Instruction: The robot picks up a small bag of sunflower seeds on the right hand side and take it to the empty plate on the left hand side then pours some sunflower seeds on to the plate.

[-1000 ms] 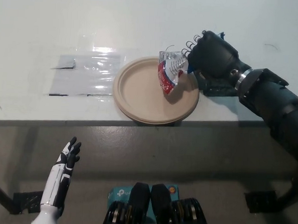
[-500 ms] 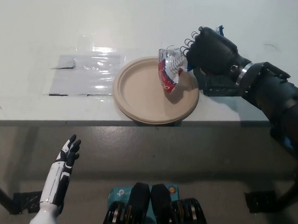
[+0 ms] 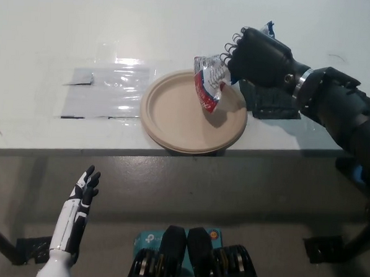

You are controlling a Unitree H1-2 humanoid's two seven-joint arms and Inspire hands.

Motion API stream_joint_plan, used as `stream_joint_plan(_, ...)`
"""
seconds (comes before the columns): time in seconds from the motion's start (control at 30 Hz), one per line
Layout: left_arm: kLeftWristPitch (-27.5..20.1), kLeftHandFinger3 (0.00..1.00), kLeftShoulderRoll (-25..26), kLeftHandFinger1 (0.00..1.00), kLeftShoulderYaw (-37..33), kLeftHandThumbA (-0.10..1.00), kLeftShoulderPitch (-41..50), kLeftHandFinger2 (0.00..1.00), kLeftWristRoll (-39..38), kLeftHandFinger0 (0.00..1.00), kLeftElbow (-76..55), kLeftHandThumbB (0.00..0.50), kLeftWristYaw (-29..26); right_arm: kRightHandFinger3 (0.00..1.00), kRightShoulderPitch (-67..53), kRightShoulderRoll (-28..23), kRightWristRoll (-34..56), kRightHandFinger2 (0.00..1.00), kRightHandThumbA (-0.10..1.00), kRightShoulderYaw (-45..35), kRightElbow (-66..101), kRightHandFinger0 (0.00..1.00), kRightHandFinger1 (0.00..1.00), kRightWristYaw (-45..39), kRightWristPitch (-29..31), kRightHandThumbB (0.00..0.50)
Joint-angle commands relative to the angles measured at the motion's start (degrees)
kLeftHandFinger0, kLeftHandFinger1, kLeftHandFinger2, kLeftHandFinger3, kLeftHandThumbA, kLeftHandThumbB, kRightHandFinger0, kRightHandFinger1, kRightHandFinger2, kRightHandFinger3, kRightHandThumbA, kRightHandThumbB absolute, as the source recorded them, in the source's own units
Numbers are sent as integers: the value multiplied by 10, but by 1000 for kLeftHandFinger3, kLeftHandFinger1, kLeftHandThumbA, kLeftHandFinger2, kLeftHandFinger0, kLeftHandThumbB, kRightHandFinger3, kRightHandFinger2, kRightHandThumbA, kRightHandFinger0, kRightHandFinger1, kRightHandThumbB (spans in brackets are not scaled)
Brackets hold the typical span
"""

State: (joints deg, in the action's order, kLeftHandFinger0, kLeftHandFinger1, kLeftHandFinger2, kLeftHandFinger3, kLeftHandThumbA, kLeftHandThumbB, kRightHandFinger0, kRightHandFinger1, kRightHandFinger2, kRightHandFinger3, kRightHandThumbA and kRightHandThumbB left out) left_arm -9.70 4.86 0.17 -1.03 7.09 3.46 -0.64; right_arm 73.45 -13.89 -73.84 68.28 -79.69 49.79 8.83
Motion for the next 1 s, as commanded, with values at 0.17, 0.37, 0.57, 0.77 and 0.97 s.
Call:
stream_joint_plan(0.17,-1,1000,5,1000,0,1000,-7,1000,1,1000,-24,15,1,79,63,-16,-24,400,-100,18,11,0,0,25,-17,282)
stream_joint_plan(0.37,-1,1000,6,1000,0,1000,-7,1000,-1,1000,-25,11,2,53,64,-16,-23,386,-100,24,11,0,0,15,-1,269)
stream_joint_plan(0.57,-1,1000,6,1000,2,1000,-11,1000,-5,1000,-24,10,2,169,73,-18,-29,436,-100,27,11,0,3,18,-7,296)
stream_joint_plan(0.77,-2,1000,7,1000,2,1000,-11,1000,1,1000,-25,5,-1,85,80,-18,-47,374,-100,47,17,0,0,18,1,287)
stream_joint_plan(0.97,-2,1000,7,1000,0,1000,-14,1000,-1,1000,-23,8,2,78,86,-19,-52,225,-100,57,20,0,0,12,30,255)
